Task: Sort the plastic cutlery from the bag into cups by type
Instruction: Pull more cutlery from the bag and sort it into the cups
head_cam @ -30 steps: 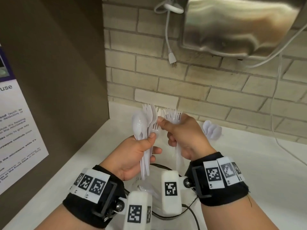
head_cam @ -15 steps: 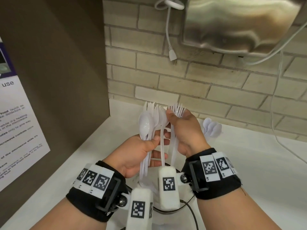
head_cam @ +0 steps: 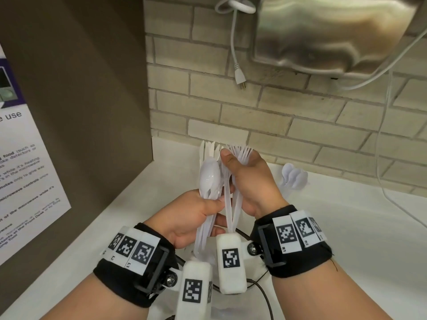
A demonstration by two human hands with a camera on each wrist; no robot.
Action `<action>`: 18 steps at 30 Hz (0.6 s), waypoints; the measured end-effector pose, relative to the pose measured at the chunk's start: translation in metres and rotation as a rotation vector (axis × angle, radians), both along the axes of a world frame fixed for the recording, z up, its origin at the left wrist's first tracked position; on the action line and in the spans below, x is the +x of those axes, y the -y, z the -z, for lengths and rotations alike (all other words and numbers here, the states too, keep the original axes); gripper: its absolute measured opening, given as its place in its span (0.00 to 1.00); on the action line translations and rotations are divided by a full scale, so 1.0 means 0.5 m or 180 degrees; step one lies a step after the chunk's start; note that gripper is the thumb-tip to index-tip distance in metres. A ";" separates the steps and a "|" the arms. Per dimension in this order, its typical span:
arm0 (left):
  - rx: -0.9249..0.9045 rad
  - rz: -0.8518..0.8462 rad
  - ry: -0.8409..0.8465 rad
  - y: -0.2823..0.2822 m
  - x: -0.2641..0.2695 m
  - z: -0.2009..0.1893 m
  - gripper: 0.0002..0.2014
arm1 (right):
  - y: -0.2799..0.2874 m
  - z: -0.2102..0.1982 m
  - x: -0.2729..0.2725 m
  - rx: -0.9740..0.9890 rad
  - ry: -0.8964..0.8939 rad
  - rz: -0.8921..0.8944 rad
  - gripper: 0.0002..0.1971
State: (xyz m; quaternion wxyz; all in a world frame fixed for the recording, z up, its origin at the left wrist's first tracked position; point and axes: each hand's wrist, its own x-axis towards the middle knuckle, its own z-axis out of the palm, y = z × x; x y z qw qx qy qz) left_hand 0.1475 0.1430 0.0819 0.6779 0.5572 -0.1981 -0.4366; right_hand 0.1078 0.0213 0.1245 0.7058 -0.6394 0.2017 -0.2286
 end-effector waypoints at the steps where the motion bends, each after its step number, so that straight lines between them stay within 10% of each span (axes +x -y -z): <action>1: -0.0102 0.0043 -0.0073 -0.004 0.001 0.000 0.09 | 0.002 -0.002 0.000 -0.0014 0.0034 0.0006 0.15; 18: 0.0014 0.0023 -0.0215 0.002 -0.014 0.007 0.12 | 0.010 0.020 0.013 -0.0132 -0.0022 -0.0086 0.16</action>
